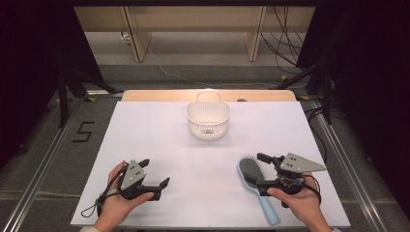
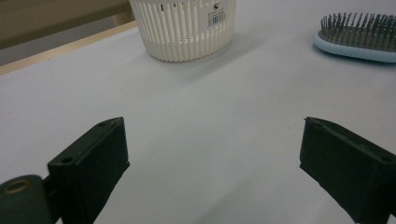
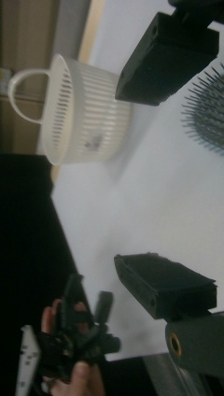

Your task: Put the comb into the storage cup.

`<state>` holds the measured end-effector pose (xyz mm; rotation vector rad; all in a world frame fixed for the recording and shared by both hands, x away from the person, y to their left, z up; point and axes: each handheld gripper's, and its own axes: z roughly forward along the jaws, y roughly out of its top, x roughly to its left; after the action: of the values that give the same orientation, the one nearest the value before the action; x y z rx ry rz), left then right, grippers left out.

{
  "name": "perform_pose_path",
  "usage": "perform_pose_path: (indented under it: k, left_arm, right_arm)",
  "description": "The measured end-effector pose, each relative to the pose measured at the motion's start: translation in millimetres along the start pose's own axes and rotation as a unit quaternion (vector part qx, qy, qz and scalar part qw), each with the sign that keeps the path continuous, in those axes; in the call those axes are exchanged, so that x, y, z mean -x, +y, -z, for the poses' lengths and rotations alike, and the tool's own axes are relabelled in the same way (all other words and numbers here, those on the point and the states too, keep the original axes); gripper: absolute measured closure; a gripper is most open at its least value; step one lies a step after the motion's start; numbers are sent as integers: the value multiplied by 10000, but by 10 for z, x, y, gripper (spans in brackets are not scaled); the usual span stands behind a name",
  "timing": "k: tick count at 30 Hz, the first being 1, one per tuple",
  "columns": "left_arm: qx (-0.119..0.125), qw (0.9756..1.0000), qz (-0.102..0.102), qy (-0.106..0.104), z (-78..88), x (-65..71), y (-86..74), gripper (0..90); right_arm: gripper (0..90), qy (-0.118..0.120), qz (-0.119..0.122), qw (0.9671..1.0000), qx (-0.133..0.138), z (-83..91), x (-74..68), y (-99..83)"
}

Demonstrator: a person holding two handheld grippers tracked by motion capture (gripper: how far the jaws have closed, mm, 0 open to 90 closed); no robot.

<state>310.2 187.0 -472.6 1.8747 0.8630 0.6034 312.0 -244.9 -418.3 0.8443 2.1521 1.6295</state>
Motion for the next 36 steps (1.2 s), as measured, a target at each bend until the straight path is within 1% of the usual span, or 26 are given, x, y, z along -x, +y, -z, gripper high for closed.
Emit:
perform_pose_path:
  k: [2, 3, 4, 5, 6, 9, 11, 12, 14, 15, 17, 21, 22, 24, 26, 28, 29, 30, 31, 32, 33, 34, 35, 36]
  left_arm:
    - [1, 10000, -2, 2, 0, -1, 0, 73]
    - [1, 10000, 1, 3, 1, -2, 1, 73]
    - [10, 10000, 2, 10, 1, -2, 1, 73]
    - [10, 10000, 2, 10, 1, -2, 1, 73]
    - [13, 10000, 6, 14, 1, -3, 1, 73]
    - [11, 10000, 9, 18, 3, -4, 1, 73]
    - [23, 10000, 14, 28, 5, -8, 2, 73]
    - [23, 10000, 22, 24, 5, -10, 0, 73]
    - [17, 10000, 18, 26, 1, -18, -3, 73]
    - [13, 10000, 24, 30, 0, -21, -4, 72]
    - [10, 10000, 30, 28, 2, -24, -4, 72]
    - [4, 10000, 39, 28, -1, -25, -5, 72]
    - [2, 10000, 39, 27, -1, -25, -5, 73]
    - [5, 10000, 40, 30, 0, -25, -3, 73]
    - [7, 10000, 40, 35, 1, -26, -2, 73]
    - [4, 10000, 40, 36, 1, -27, -3, 73]
    - [6, 10000, 41, 37, 0, -27, -2, 73]
    - [8, 10000, 45, 36, 0, -27, -1, 73]
    - [8, 10000, 45, 36, 0, -27, -1, 73]
    - [15, 10000, 46, 38, -1, -27, -1, 73]
    - [14, 10000, 42, 41, -2, -28, -1, 73]
    - [14, 10000, 44, 38, -3, -28, -1, 73]
    - [9, 10000, 44, 39, -4, -28, -1, 73]
    - [12, 10000, 41, 46, -5, -27, 0, 73]
  right_arm:
    - [169, -124, -35, 9995, 279, 34, 15, 17]
    - [162, -178, -25, 9991, 377, 53, 23, 26]
    - [159, -221, -36, 9987, 468, 72, 28, 36]
    - [159, -221, -36, 9987, 468, 72, 28, 36]
    - [155, -321, -58, 9972, 665, 109, 42, 57]
    - [154, -429, -74, 9961, 766, 138, 60, 82]
    - [154, -478, -101, 9958, 772, 149, 68, 98]
    - [155, -493, -70, 9964, 684, 159, 73, 106]
    - [155, -479, -50, 9970, 610, 154, 79, 128]
    - [153, -511, -28, 9971, 567, 159, 84, 151]
    - [141, -523, -47, 9969, 582, 167, 90, 186]
    - [151, -745, 1, 9965, 379, 175, 124, 245]
    - [154, -819, -22, 9963, 264, 170, 133, 249]
    - [162, -817, -38, 9966, 106, 147, 150, 249]
    - [162, -905, -72, 9956, -243, 120, 157, 246]
    - [177, -1025, -26, 9931, -566, 83, 157, 227]
    - [171, -1098, -36, 9907, -804, 60, 162, 215]
    - [173, -1130, -58, 9889, -968, 36, 165, 202]
    - [173, -1130, -58, 9889, -968, 36, 165, 202]
    - [179, -1127, -81, 9872, -1129, 16, 171, 192]
    - [179, -1184, -133, 9777, -1729, -28, 186, 174]
    - [182, -1225, -187, 9724, -1978, -47, 191, 167]
    - [191, -1250, -214, 9686, -2140, -64, 198, 160]
    - [193, -1235, -287, 9618, -2428, -88, 206, 150]
